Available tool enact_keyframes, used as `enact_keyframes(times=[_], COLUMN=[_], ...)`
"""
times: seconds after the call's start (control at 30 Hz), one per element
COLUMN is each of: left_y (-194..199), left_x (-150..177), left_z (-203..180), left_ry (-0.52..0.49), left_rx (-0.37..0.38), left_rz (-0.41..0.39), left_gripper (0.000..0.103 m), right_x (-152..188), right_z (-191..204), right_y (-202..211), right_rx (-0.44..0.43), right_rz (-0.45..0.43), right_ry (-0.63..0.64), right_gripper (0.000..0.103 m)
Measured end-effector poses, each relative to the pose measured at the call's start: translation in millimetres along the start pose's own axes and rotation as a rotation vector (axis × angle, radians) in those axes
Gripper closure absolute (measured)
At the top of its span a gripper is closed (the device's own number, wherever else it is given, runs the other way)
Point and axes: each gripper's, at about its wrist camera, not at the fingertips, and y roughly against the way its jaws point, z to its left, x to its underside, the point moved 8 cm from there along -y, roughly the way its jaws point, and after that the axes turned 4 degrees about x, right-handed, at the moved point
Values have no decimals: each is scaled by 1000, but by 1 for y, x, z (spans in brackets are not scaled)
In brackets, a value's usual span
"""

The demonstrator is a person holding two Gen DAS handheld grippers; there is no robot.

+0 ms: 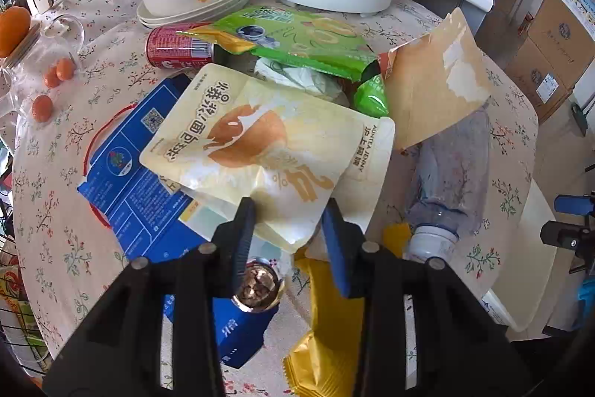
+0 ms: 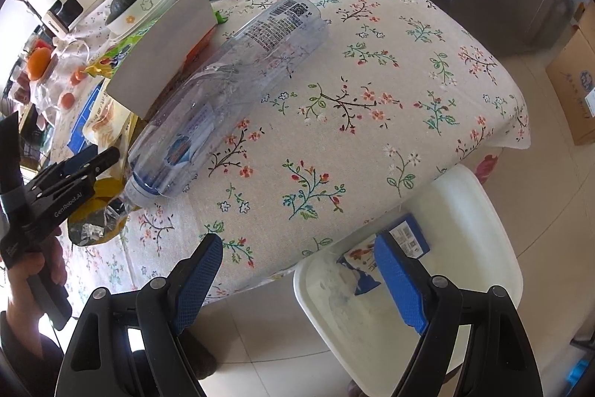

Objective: Collect trash
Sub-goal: 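Reach the left tool to the cream snack bag and grasp it, then grasp the yellow wrapper with the right tool while the left holds the cream bag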

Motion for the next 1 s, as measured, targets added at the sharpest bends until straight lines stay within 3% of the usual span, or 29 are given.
enact_keyframes(times=[0.03, 0.23, 0.57, 0.8, 1.0], left_y=[0, 17, 75, 127, 153], left_x=[1, -1, 0, 11, 33], left_z=[1, 8, 12, 30, 58], left_ry=[17, 76, 75, 97, 120], left_rx=[12, 20, 10, 13, -26], left_rz=[3, -48, -169, -280, -318], left_gripper=[93, 102, 103, 103, 103], right_x=[0, 2, 2, 11, 21], right_z=[0, 0, 32, 91, 143], right_y=[1, 2, 13, 12, 1], right_rx=[1, 0, -25, -114, -186], right_rz=[-2, -6, -40, -45, -24], right_ry=[-1, -7, 35, 89, 137], right_gripper=[18, 18, 18, 18, 18])
